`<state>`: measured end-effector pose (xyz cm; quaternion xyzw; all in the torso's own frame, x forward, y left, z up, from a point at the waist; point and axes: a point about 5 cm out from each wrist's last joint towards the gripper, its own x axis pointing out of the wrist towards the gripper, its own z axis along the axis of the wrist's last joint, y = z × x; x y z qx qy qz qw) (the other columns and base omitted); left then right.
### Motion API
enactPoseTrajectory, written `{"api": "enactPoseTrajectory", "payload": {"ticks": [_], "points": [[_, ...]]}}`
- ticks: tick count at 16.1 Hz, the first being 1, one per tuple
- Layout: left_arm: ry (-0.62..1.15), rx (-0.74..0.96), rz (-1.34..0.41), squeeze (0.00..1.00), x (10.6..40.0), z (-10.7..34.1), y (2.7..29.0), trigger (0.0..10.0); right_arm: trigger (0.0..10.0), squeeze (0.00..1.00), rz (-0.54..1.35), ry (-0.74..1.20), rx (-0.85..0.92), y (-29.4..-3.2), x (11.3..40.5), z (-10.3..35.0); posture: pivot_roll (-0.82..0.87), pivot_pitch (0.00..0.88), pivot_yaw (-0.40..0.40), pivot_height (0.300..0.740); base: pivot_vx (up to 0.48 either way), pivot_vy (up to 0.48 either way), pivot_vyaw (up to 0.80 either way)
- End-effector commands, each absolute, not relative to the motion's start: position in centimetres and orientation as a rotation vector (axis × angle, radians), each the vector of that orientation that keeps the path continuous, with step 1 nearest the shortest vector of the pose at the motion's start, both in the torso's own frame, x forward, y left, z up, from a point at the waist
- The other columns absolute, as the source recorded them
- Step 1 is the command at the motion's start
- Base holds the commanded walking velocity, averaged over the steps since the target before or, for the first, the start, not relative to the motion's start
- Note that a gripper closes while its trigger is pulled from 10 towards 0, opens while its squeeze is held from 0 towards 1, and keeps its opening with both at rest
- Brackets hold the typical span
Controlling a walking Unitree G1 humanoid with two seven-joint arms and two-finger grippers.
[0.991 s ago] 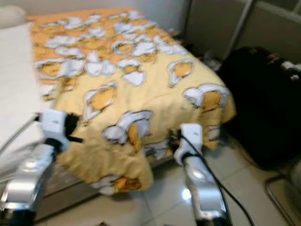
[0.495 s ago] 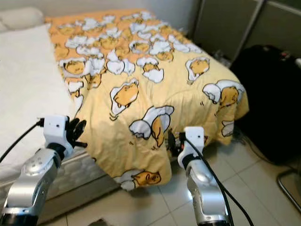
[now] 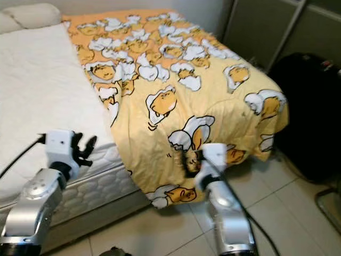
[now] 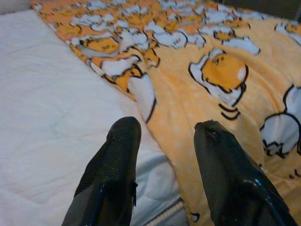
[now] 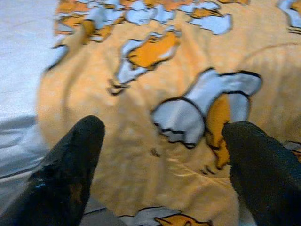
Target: Clean up the room
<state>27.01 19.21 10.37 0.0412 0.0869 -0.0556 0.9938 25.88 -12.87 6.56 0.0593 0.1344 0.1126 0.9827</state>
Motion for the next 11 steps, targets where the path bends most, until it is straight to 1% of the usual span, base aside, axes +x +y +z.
{"api": "enactPoseTrajectory", "payload": {"ticks": [1, 2, 3, 4, 6, 10, 11], "points": [[0.138, 0.080, -0.135, 0.00, 27.1, 11.0, 18.5, 10.0, 10.0, 1.00, 0.220, 0.249, 0.104, -13.5, 26.1, 7.0, 0.02, 0.000, -0.018, 0.740, 0.000, 0.000, 0.00], [0.129, 0.053, -0.142, 0.00, 27.0, 11.0, 18.3, 10.0, 10.0, 1.00, 0.234, 0.246, 0.096, -13.4, 26.2, 7.1, 0.02, 0.000, -0.018, 0.740, 0.000, 0.000, 0.00], [0.129, 0.028, -0.139, 0.96, 26.9, 11.0, 18.2, 10.0, 10.0, 1.00, 0.247, 0.242, 0.089, -13.3, 26.2, 7.2, 0.02, 0.000, -0.018, 0.740, 0.247, 0.000, 0.00], [0.130, 0.021, -0.136, 1.00, 26.9, 11.0, 18.2, 10.0, 10.0, 1.00, 0.252, 0.241, 0.087, -13.2, 26.3, 7.2, 0.02, 0.000, -0.020, 0.740, 0.255, 0.000, 0.00], [0.131, 0.029, -0.153, 1.00, 27.0, 11.1, 18.1, 10.0, 10.0, 1.00, 0.268, 0.237, 0.088, -13.0, 26.6, 7.3, 0.02, 0.000, -0.020, 0.740, 0.360, 0.000, 0.80], [0.130, 0.060, -0.129, 1.00, 27.4, 11.2, 18.4, 10.0, 10.0, 1.00, 0.261, 0.230, 0.089, -13.2, 27.1, 7.5, 0.02, 0.000, -0.018, 0.740, 0.377, 0.000, 0.80], [0.132, 0.064, -0.130, 1.00, 27.5, 11.2, 18.5, 10.0, 10.0, 1.00, 0.256, 0.227, 0.092, -13.2, 27.2, 7.5, 0.03, 0.000, -0.016, 0.740, 0.375, 0.000, 0.50]]}}
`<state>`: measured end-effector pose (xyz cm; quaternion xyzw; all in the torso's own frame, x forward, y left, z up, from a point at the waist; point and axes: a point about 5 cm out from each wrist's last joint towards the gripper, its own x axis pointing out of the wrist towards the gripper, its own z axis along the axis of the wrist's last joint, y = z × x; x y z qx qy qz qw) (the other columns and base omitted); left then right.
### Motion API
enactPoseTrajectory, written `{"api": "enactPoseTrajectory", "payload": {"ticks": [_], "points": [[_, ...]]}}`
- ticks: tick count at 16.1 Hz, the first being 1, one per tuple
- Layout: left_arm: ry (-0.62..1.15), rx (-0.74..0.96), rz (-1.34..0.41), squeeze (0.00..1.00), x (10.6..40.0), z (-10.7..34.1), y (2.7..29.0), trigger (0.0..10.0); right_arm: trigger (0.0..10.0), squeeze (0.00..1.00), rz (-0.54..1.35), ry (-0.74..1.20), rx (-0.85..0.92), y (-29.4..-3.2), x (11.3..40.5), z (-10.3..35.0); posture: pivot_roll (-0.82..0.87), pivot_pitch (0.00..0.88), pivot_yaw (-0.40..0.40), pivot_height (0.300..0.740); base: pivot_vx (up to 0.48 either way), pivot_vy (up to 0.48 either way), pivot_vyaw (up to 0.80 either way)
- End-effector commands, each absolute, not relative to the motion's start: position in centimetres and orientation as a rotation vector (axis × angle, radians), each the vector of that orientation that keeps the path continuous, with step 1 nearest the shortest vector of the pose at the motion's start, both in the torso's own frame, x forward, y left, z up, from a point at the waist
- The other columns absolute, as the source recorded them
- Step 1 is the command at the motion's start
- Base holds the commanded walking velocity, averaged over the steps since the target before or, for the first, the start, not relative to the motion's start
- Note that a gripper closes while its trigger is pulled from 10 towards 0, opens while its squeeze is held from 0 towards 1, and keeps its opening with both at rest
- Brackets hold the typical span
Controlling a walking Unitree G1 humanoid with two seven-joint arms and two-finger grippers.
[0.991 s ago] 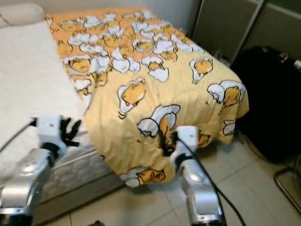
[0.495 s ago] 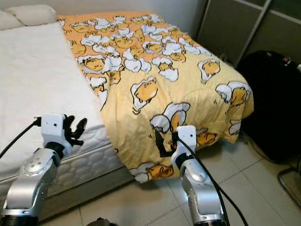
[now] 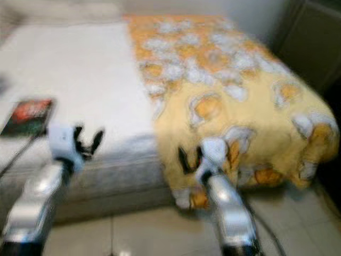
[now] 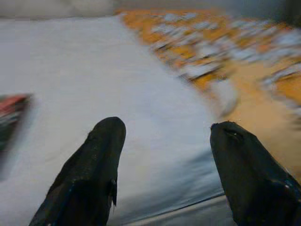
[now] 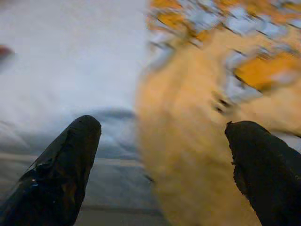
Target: Clean up the room
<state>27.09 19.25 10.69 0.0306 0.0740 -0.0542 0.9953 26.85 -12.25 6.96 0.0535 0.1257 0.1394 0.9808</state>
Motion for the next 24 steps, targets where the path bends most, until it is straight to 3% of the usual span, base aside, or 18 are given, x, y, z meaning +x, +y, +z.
{"api": "enactPoseTrajectory", "payload": {"ticks": [1, 10, 11, 12, 14, 15, 16, 17, 18, 22, 23, 24], "points": [[0.133, 0.065, -0.131, 1.00, 27.5, 11.2, 18.5, 10.0, 10.0, 1.00, 0.254, 0.226, 0.094, -13.2, 27.2, 7.5, 0.03, 0.000, -0.014, 0.740, 0.375, 0.000, 0.48], [0.160, 0.074, -0.188, 1.00, 27.5, 10.7, 17.9, 10.0, 10.0, 1.00, 0.152, 0.296, 0.021, -14.1, 27.4, 6.4, 0.02, 0.000, -0.004, 0.740, 0.366, 0.000, 0.05], [0.160, 0.074, -0.202, 1.00, 27.5, 10.7, 17.8, 10.0, 10.0, 0.82, 0.142, 0.320, 0.007, -14.1, 27.5, 6.1, 0.02, 0.000, -0.005, 0.740, 0.330, 0.000, 0.00], [0.166, 0.074, -0.280, 1.00, 27.2, 10.6, 17.2, 10.0, 10.0, 0.00, 0.113, 0.411, -0.036, -14.4, 27.5, 4.9, 0.02, 0.000, -0.008, 0.740, 0.000, 0.000, 0.00], [0.181, 0.103, -0.400, 0.95, 26.6, 10.4, 16.6, 10.0, 10.0, 0.00, 0.101, 0.519, -0.058, -14.5, 27.3, 3.9, 0.02, 0.000, -0.008, 0.740, 0.000, 0.000, 0.00], [0.193, 0.126, -0.453, 0.84, 26.3, 10.2, 16.4, 10.0, 10.0, 0.00, 0.092, 0.562, -0.049, -14.6, 27.1, 3.5, 0.02, 0.000, -0.008, 0.740, 0.000, 0.000, 0.00], [0.212, 0.150, -0.512, 0.34, 26.0, 10.0, 16.2, 10.0, 10.0, 0.00, 0.083, 0.607, -0.064, -14.7, 27.0, 3.1, 0.01, 0.000, -0.007, 0.740, 0.000, 0.000, 0.00], [0.234, 0.173, -0.566, 0.10, 25.8, 9.8, 16.0, 10.0, 10.0, 0.00, 0.064, 0.645, -0.087, -15.0, 26.9, 2.6, 0.01, 0.000, -0.006, 0.740, 0.000, 0.000, 0.00], [0.250, 0.191, -0.607, 0.00, 25.7, 9.6, 15.8, 10.0, 10.0, 0.00, 0.054, 0.678, -0.107, -15.1, 26.9, 2.2, 0.01, 0.000, -0.005, 0.740, 0.000, 0.000, 0.00], [0.274, 0.245, -0.737, 0.00, 25.8, 9.8, 15.3, 10.0, 10.0, 0.00, 0.054, 0.724, -0.118, -15.5, 28.4, 1.0, 0.00, 0.000, 0.008, 0.740, 0.000, 0.000, 0.00], [0.281, 0.253, -0.779, 0.00, 25.8, 9.9, 15.1, 10.0, 6.4, 0.00, 0.079, 0.714, -0.086, -15.3, 29.0, 0.9, 0.00, 0.000, 0.012, 0.740, 0.000, 0.000, 0.00], [0.283, 0.256, -0.796, 0.00, 25.7, 9.9, 15.1, 10.0, 4.4, 0.00, 0.089, 0.713, -0.077, -15.3, 29.2, 0.9, 0.01, 0.000, 0.014, 0.740, 0.000, 0.000, 0.00]]}}
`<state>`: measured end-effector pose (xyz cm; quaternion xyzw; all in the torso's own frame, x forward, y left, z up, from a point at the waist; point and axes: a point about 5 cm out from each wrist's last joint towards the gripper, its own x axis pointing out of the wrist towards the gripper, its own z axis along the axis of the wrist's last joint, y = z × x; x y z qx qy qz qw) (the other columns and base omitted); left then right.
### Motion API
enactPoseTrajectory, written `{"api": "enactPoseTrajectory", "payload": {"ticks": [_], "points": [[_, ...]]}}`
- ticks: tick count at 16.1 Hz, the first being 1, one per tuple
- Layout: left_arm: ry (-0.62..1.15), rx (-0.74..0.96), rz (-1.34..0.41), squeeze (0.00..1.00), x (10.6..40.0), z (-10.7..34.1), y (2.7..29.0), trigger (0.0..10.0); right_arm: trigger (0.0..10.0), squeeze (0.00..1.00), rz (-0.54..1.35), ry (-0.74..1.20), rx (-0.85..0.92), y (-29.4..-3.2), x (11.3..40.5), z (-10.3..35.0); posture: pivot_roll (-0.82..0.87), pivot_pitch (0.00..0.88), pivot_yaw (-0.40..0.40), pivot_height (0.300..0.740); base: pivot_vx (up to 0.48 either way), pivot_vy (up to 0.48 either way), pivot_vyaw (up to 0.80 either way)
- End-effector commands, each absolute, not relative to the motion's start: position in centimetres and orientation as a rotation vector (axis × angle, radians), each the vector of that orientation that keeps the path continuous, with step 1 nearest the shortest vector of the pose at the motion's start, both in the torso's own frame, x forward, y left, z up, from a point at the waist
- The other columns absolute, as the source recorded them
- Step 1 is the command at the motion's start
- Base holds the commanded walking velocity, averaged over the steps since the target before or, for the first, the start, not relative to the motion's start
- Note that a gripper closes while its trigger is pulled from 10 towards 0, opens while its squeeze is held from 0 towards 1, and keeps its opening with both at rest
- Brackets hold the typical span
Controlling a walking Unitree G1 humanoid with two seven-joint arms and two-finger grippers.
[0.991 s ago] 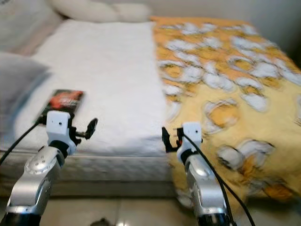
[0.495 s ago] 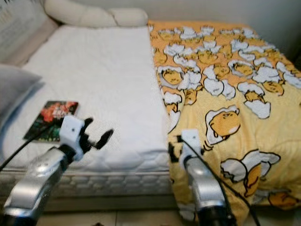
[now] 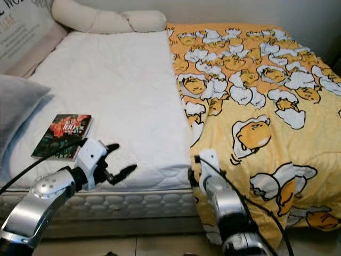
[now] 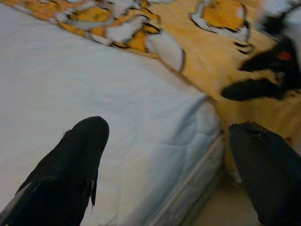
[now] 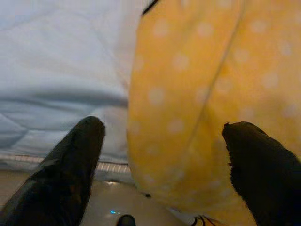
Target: Clean up the room
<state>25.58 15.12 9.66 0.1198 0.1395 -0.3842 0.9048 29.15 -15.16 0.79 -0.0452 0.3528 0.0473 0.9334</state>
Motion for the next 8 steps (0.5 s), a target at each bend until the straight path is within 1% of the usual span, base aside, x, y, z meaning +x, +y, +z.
{"api": "enactPoseTrajectory", "payload": {"ticks": [1, 2, 3, 4, 5, 6, 7, 8], "points": [[0.300, 0.260, -0.868, 0.00, 25.4, 10.0, 14.7, 10.0, 0.0, 0.00, 0.126, 0.716, -0.085, -15.0, 29.6, 0.7, 0.01, 0.000, 0.021, 0.740, 0.000, 0.000, 0.00], [0.323, 0.269, -0.962, 0.00, 24.9, 10.1, 14.2, 10.0, 0.0, 0.00, 0.161, 0.729, -0.095, -14.8, 30.0, 0.5, 0.02, 0.000, 0.020, 0.740, 0.000, 0.000, 0.00], [0.337, 0.287, -1.010, 0.00, 24.8, 10.2, 14.0, 10.0, 0.0, 0.00, 0.182, 0.738, -0.118, -14.8, 30.2, 0.4, 0.04, 0.000, 0.024, 0.740, 0.000, 0.000, 0.00], [0.339, 0.297, -1.022, 0.00, 24.8, 10.3, 13.9, 10.0, 1.2, 0.00, 0.184, 0.745, -0.139, -15.0, 30.4, 0.3, 0.05, 0.000, 0.028, 0.740, 0.000, 0.000, 0.00], [0.339, 0.298, -1.025, 0.00, 24.8, 10.4, 13.8, 10.0, 2.0, 0.00, 0.178, 0.747, -0.151, -15.1, 30.5, 0.3, 0.06, 0.000, 0.032, 0.740, 0.000, 0.000, 0.00], [0.340, 0.298, -1.028, 0.00, 24.8, 10.5, 13.8, 10.0, 2.2, 0.00, 0.170, 0.744, -0.165, -15.3, 30.6, 0.3, 0.06, 0.000, 0.037, 0.740, 0.000, 0.000, 0.00], [0.343, 0.299, -1.030, 0.00, 24.7, 10.5, 13.8, 10.0, 3.8, 0.00, 0.159, 0.739, -0.179, -15.5, 30.8, 0.5, 0.07, 0.000, 0.041, 0.740, 0.000, 0.000, 0.00], [0.355, 0.299, -1.036, 0.00, 24.5, 10.6, 13.9, 10.0, 4.2, 0.00, 0.147, 0.732, -0.189, -15.7, 31.1, 0.6, 0.07, 0.002, 0.047, 0.740, 0.000, 0.000, 0.00]]}}
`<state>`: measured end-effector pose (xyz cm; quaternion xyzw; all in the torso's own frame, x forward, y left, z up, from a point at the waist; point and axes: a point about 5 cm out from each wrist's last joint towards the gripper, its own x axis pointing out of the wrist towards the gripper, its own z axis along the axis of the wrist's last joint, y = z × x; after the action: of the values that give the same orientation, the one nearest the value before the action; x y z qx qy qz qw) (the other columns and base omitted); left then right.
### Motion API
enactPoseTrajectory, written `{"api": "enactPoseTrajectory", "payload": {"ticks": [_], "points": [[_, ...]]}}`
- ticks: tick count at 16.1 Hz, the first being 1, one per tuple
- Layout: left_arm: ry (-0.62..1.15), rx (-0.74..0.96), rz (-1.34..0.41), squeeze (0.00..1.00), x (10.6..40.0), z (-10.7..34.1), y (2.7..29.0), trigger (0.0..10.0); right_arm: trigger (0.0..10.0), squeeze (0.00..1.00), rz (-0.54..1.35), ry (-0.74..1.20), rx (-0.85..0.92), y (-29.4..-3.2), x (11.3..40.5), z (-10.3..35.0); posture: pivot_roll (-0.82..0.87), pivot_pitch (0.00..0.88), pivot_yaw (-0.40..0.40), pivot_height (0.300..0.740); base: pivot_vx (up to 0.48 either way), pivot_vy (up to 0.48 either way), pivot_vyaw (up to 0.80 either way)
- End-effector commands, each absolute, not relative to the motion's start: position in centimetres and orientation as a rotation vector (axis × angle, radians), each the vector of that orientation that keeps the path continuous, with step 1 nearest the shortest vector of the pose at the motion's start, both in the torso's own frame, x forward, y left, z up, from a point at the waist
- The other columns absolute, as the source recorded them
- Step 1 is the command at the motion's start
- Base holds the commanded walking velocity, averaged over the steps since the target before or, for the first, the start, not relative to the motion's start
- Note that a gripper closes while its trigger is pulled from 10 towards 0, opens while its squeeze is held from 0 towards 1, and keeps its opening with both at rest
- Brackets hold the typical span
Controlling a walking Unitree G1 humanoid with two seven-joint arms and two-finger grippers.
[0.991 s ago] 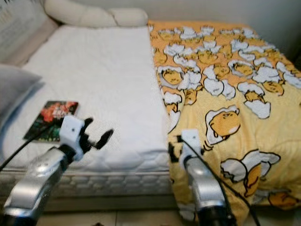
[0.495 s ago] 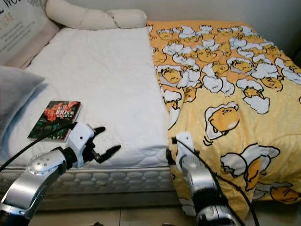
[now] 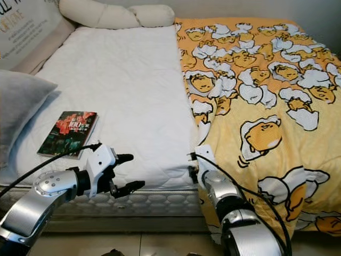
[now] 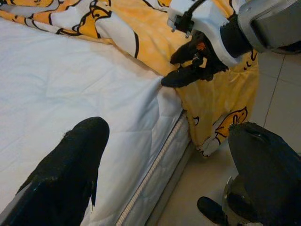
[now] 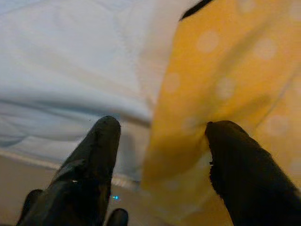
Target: Clean up the room
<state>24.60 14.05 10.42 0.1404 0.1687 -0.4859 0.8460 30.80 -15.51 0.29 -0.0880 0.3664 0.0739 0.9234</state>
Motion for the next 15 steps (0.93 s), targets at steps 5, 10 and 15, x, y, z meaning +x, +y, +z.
{"api": "enactPoseTrajectory", "payload": {"ticks": [5, 10, 15], "points": [[0.395, 0.304, -1.064, 0.00, 23.69, 10.40, 14.06, 10.0, 0.0, 0.00, 0.119, 0.758, -0.185, -15.71, 30.85, 0.14, 0.08, 0.028, 0.061, 0.740, 0.000, 0.000, 0.00], [0.401, 0.299, -1.069, 0.00, 23.75, 10.39, 13.78, 10.0, 0.0, 0.00, 0.123, 0.771, -0.194, -15.81, 30.64, -0.12, 0.07, 0.025, 0.057, 0.740, 0.000, 0.000, 0.00], [0.395, 0.294, -1.053, 0.00, 23.77, 10.33, 13.71, 10.0, 0.0, 0.00, 0.129, 0.769, -0.207, -15.83, 30.75, -0.01, 0.06, 0.013, 0.045, 0.740, 0.000, 0.000, 0.00]]}}
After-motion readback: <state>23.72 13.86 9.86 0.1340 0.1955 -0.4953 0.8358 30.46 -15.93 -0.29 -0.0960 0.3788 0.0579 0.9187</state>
